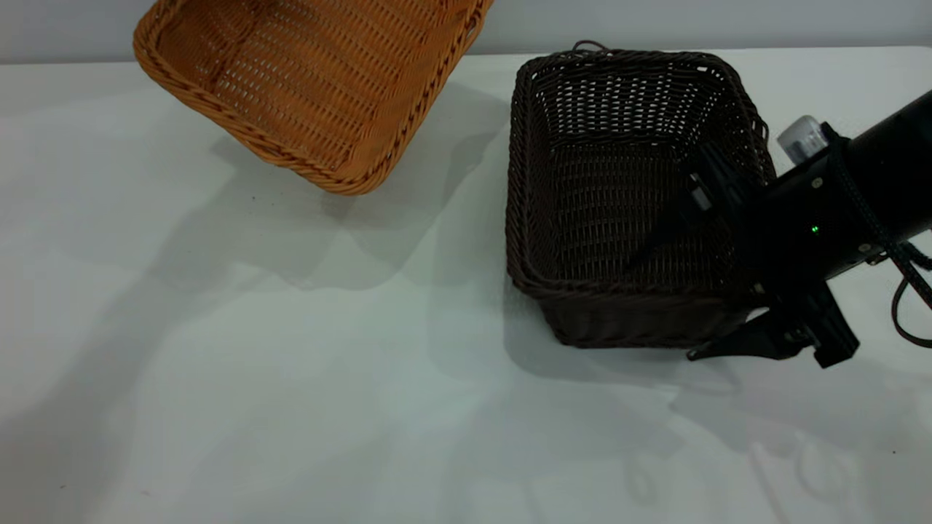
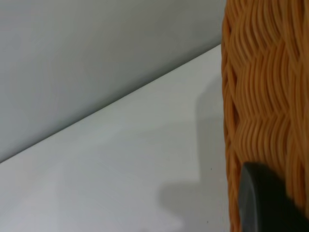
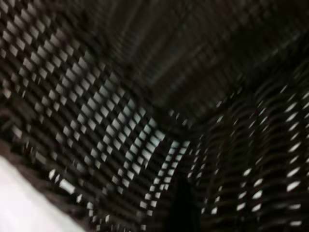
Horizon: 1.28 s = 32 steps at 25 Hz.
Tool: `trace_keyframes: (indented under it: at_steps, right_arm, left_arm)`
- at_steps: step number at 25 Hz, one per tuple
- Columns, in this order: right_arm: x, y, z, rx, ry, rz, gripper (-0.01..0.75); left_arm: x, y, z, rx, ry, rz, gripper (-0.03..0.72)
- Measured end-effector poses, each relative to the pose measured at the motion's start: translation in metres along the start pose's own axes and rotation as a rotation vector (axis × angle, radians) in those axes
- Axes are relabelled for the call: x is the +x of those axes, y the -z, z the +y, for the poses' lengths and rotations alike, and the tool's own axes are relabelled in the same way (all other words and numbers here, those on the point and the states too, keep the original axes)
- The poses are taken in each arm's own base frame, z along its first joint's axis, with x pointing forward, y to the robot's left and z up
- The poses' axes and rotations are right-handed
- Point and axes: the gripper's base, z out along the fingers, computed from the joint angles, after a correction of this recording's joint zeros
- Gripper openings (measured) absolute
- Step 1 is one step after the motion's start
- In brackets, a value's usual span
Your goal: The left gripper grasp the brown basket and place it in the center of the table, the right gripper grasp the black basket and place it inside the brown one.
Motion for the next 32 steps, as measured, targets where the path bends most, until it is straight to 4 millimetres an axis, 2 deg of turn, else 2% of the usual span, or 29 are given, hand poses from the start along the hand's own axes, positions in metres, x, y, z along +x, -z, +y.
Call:
trace_keyframes:
  at_steps: [2, 8, 10, 13, 16, 18, 22, 24, 26, 32]
  right_arm:
    - [-0.003, 0.000, -0.002, 0.023, 0.000, -0.031, 0.491]
    - [-0.017, 0.003, -0.001, 0.046, 0.023, -0.123, 0.158]
    - [-0.027, 0.007, 0.003, 0.025, 0.072, -0.141, 0.088]
    - [-0.049, 0.019, -0.002, 0.006, 0.122, -0.172, 0.081]
    - [-0.086, 0.045, -0.010, -0.023, 0.168, -0.247, 0.078]
    - [-0.116, 0.072, -0.019, -0.054, 0.149, -0.321, 0.078]
    - [-0.158, 0.127, -0.031, -0.160, 0.157, -0.406, 0.078]
    - [-0.168, 0.147, -0.032, -0.212, 0.197, -0.391, 0.078]
    - [-0.172, 0.160, -0.032, -0.241, 0.257, -0.349, 0.077]
    - [-0.175, 0.174, -0.029, -0.240, 0.378, -0.276, 0.077]
  left_arm:
    - [0.000, 0.000, 0.000, 0.000, -0.001, -0.001, 0.079]
    - [0.000, 0.000, 0.000, 0.000, 0.000, 0.001, 0.079]
    - [0.001, 0.000, 0.000, 0.005, -0.009, 0.017, 0.079]
    - [0.004, 0.004, 0.001, 0.018, 0.001, 0.064, 0.079]
    - [0.003, 0.015, 0.000, 0.039, -0.003, 0.122, 0.079]
    - [-0.002, 0.026, 0.001, 0.046, -0.015, 0.134, 0.079]
    - [-0.007, 0.042, -0.003, 0.076, -0.091, 0.173, 0.079]
    - [-0.003, 0.043, -0.016, 0.133, -0.192, 0.235, 0.079]
    - [0.003, 0.039, -0.037, 0.226, -0.306, 0.279, 0.079]
    - [0.016, 0.018, -0.110, 0.522, -0.642, 0.206, 0.079]
